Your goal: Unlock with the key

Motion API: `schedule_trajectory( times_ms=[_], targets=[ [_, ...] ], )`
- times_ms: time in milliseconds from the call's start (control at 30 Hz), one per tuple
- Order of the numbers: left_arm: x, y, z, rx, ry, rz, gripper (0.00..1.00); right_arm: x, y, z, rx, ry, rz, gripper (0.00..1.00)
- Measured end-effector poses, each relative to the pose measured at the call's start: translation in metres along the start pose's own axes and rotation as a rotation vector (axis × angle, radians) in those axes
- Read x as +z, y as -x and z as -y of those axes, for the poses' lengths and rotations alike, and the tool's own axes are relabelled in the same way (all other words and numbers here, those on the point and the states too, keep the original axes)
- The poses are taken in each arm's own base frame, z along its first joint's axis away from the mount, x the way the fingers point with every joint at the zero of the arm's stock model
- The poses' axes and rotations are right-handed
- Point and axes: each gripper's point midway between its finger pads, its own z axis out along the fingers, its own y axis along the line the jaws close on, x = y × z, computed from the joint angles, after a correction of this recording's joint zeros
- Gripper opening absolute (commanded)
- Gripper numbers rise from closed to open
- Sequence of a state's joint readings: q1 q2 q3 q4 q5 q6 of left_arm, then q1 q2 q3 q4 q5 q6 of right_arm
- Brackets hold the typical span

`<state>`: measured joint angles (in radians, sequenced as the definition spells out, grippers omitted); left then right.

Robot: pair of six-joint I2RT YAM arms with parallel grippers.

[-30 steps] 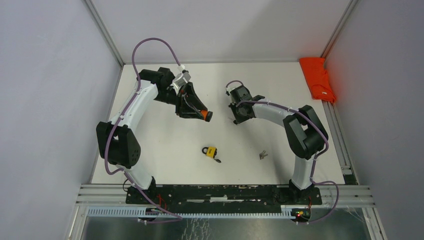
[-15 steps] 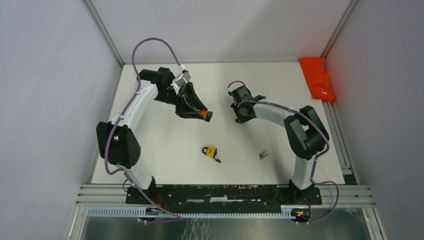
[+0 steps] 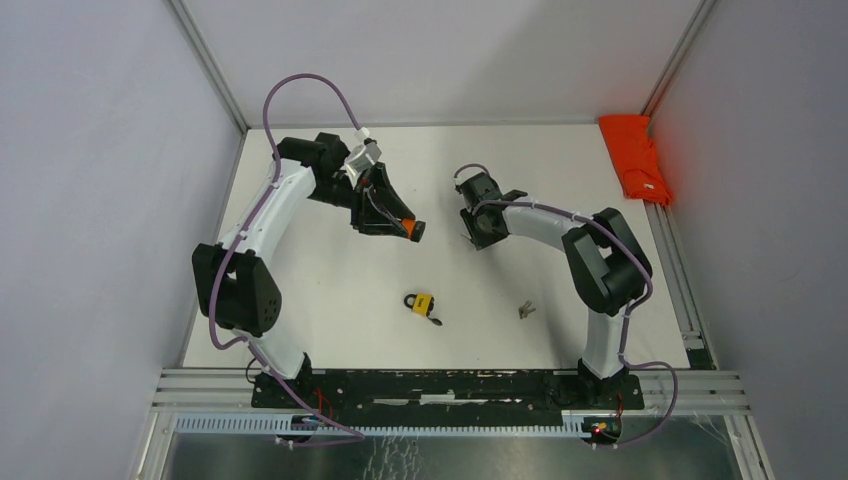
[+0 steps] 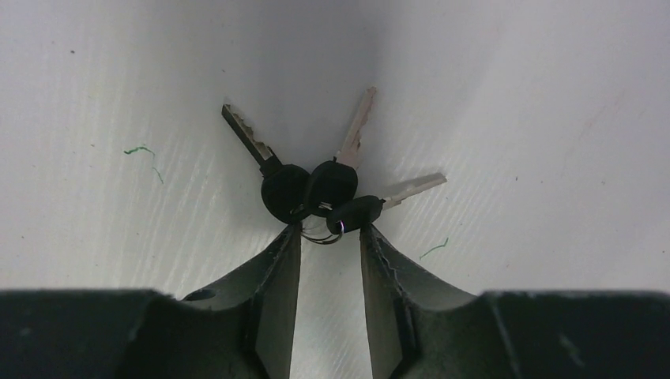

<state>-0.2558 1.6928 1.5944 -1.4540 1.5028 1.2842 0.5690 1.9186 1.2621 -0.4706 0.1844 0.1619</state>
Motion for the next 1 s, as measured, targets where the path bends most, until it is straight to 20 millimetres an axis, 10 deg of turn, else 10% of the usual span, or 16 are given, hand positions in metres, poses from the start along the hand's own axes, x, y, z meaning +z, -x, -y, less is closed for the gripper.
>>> schedule_trajectory(
  times_ms=[233, 400, 667, 1000],
  targets=[
    [0.0, -0.002, -0.002, -0.012, -0.001, -0.001, 0.02, 0.005, 0.01, 0.0, 0.012, 0.006, 0.01, 0.42],
    [0.0, -0.002, -0.002, -0.011, -0.001, -0.001, 0.02, 0.007, 0.012, 0.004, 0.04, 0.023, 0.009, 0.67],
    [0.0, -0.002, -0.002, -0.01, -0.001, -0.001, 0.02, 0.007, 0.014, 0.001, 0.104, 0.074, 0.011, 0.49],
    [0.0, -0.002, -0.002, -0.01, -0.001, -0.001, 0.02, -0.003, 0.042, -0.001, 0.12, 0.072, 0.075, 0.5]
  ],
)
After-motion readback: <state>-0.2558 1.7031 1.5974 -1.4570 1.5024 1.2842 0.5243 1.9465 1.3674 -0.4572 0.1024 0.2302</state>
